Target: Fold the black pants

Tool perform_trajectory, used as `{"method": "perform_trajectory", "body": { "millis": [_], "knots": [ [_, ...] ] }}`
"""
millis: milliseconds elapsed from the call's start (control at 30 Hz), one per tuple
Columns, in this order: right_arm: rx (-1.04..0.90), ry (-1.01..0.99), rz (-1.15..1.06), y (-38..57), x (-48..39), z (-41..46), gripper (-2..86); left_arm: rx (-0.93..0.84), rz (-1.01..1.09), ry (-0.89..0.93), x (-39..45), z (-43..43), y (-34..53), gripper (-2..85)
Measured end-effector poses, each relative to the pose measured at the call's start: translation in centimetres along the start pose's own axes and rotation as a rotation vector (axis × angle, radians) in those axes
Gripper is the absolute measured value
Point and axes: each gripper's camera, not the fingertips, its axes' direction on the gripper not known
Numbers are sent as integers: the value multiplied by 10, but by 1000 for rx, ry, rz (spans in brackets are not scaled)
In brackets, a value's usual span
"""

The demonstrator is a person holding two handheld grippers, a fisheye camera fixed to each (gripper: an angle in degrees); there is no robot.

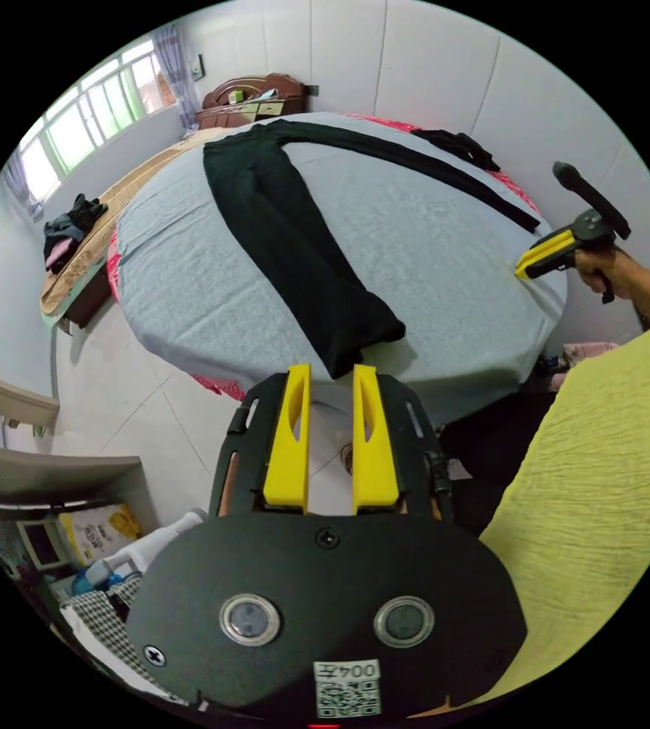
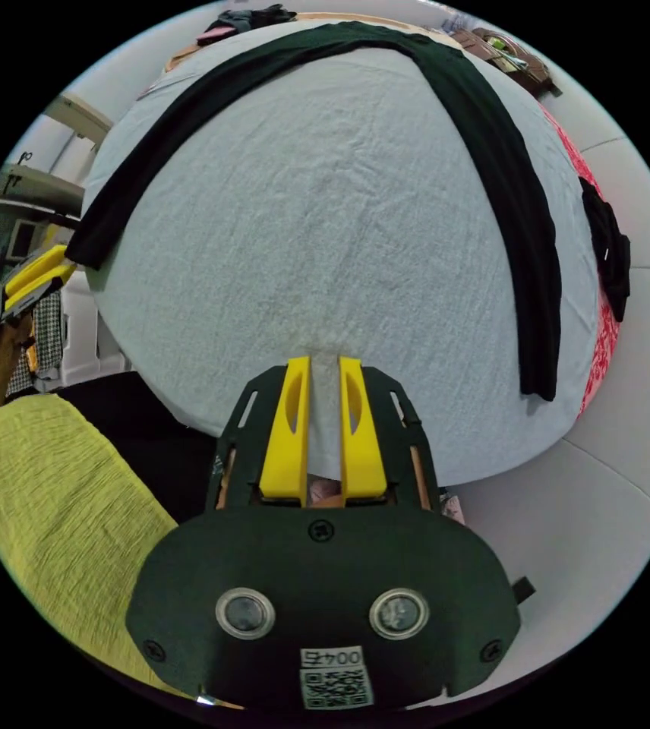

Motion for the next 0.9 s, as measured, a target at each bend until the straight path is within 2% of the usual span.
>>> {"method": "perform_trajectory", "body": {
  "millis": [200,333,467,533,733,900],
  "knots": [
    [15,-131,127,24,57,13,64,5,105,60,-22,-11,35,74],
    [204,-610,166,48,64,11,88,34,112,64,-41,-24,53,73],
    [184,-1012,216,43,55,43,150,33,112,104,-60,-34,72,70],
    [179,-1130,261,40,56,56,158,33,122,111,-64,-39,81,68],
    [108,-1213,288,36,56,75,155,33,154,104,-73,-50,100,51],
    [88,-1223,315,34,62,82,76,33,169,96,-80,-57,114,20]
  ]
}}
